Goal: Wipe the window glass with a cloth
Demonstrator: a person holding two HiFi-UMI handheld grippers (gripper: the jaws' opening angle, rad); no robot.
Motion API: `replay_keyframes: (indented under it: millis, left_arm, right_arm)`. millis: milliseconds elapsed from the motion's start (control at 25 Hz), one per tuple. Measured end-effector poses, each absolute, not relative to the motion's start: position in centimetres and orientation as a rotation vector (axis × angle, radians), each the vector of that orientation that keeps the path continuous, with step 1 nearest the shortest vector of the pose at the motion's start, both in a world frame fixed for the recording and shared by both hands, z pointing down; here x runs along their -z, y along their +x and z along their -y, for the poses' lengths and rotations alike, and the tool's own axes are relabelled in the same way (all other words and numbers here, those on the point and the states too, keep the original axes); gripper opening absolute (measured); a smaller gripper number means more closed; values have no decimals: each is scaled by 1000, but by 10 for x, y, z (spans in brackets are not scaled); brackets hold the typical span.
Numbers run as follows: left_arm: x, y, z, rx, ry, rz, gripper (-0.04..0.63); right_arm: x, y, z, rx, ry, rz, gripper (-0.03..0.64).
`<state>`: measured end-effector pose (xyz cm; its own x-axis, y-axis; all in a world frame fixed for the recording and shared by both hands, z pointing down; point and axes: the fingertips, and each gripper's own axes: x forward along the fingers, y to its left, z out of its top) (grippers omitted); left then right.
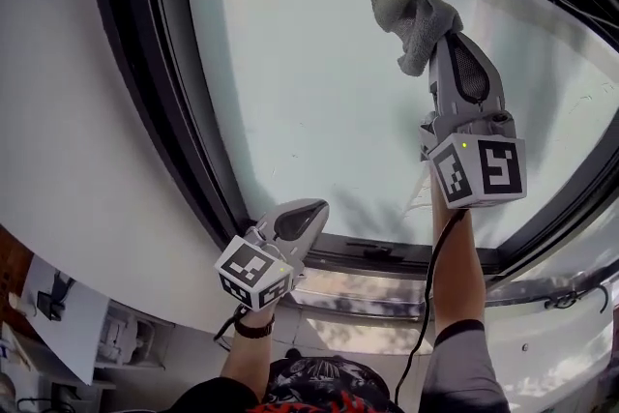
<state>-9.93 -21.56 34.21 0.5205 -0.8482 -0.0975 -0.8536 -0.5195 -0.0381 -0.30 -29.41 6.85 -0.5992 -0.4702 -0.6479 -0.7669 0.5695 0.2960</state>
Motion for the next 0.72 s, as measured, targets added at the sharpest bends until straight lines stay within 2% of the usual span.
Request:
replay_keyframes:
  millis: [720]
  left_arm:
    - [-352, -10, 256, -46, -2774, -1313, -6]
  right_arm:
    - [-79, 267, 366, -688, -1385, -1980, 15]
